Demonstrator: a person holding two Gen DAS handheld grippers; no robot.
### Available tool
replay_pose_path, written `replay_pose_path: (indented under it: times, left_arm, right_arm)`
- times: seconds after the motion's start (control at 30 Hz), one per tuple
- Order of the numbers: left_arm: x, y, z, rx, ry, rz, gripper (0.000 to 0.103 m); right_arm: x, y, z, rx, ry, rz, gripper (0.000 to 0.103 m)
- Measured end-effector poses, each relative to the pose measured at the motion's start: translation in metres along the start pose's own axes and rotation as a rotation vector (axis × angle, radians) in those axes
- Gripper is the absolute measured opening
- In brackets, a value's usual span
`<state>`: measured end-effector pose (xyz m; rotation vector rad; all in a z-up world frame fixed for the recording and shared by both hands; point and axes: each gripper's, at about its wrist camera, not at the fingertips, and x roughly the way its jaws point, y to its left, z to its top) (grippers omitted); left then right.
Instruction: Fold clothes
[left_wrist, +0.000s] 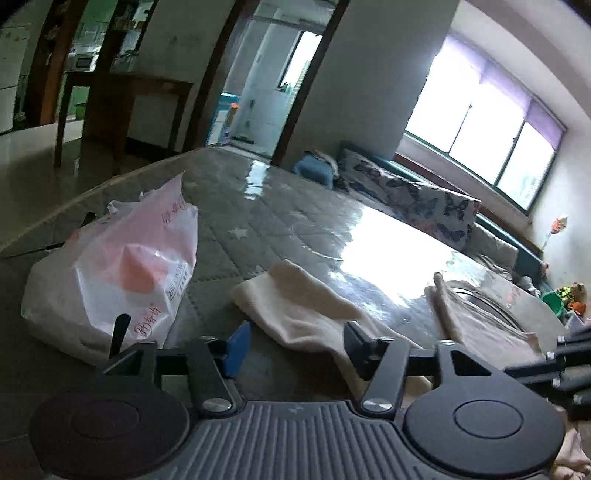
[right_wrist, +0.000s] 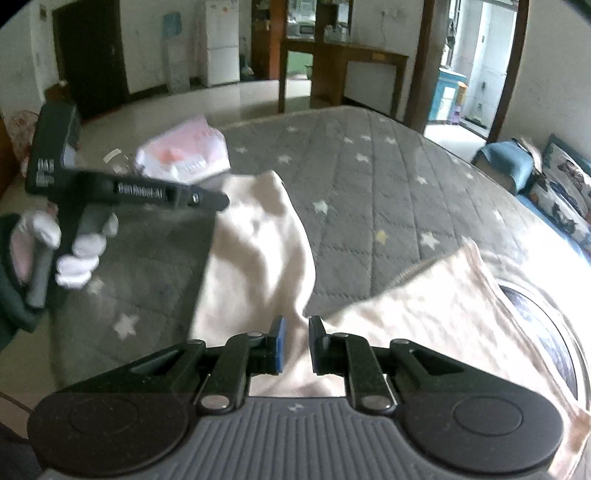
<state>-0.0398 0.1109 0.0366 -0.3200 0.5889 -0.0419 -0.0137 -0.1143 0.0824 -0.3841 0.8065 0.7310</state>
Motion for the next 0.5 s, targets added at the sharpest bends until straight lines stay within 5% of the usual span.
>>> replay_pose_path:
  times: [0.23,0.27,0.37,0.5]
  left_arm:
    - [0.008,-0.009,0.004,-0.003,0.018,0.074,0.075]
    - [0.01,-0.012,0.006,0.004,0.019,0.097,0.071]
    - [0.016,-0.013,0.006,-0.003,0.019,0.145,0.018]
    - [0.011,0.0,0.007,-0.094,0.019,0.11,0.005]
  right_arm:
    - [0.008,-0.01,-0.017,0.063,0.022,-0.045,0.014]
    - [0.007,-0.01,-0.018,0.073,0.014,-0.042,0.015]
    - [0.005,-0.01,-0.019,0.1,-0.012,-0.033,0.023]
    - [0.005,-0.005,-0.014,0.113,-0.05,-0.021,0.032]
